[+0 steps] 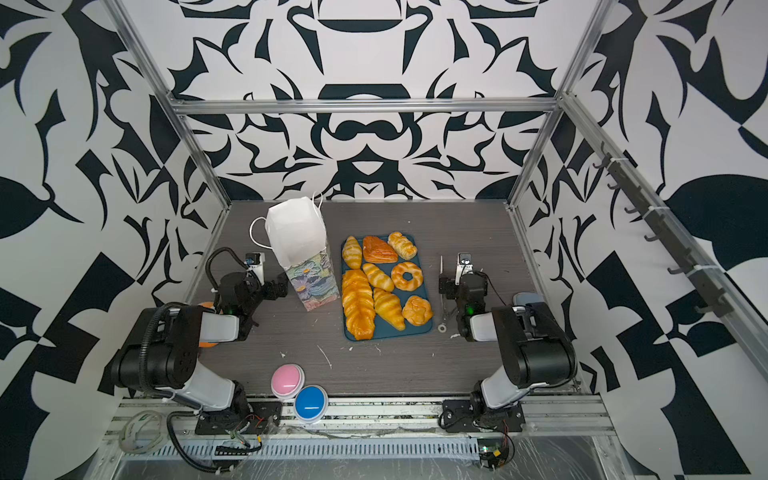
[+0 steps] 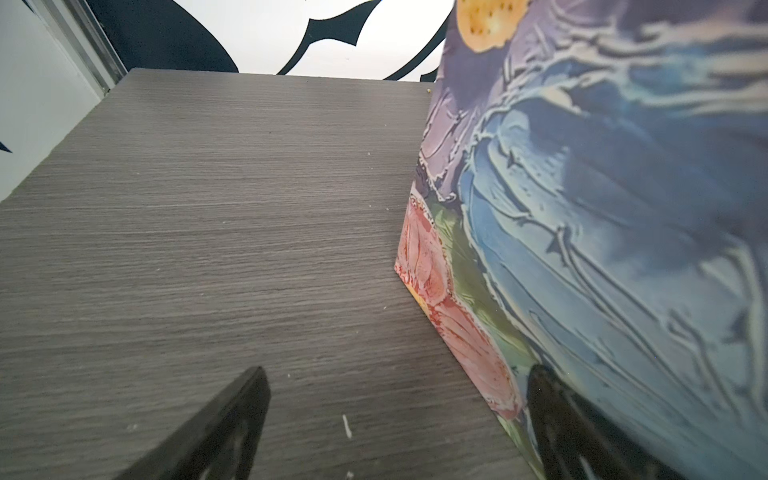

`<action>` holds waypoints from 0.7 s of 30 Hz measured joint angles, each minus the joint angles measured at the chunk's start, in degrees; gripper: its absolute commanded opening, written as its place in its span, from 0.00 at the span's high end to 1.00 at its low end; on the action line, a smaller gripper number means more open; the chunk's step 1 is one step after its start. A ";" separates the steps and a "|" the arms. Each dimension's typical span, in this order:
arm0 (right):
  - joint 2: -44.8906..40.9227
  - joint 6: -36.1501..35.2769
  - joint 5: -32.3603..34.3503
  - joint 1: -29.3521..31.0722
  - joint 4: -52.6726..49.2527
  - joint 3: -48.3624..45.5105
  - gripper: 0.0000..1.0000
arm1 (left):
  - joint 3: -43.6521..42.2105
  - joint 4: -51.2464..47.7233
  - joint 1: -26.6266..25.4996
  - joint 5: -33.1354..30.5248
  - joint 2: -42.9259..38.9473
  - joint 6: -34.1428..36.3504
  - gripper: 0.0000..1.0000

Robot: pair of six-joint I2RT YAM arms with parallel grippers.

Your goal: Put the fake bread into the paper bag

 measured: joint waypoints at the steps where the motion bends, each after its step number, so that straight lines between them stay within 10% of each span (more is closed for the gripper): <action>1: -0.02 0.00 -0.28 0.00 -0.02 0.00 0.00 | 0.00 0.00 0.00 0.00 0.00 0.02 0.01; 21: 0.00 -0.02 -1.22 -0.37 -0.15 0.00 0.00 | 0.00 0.00 0.00 0.00 0.00 0.02 0.01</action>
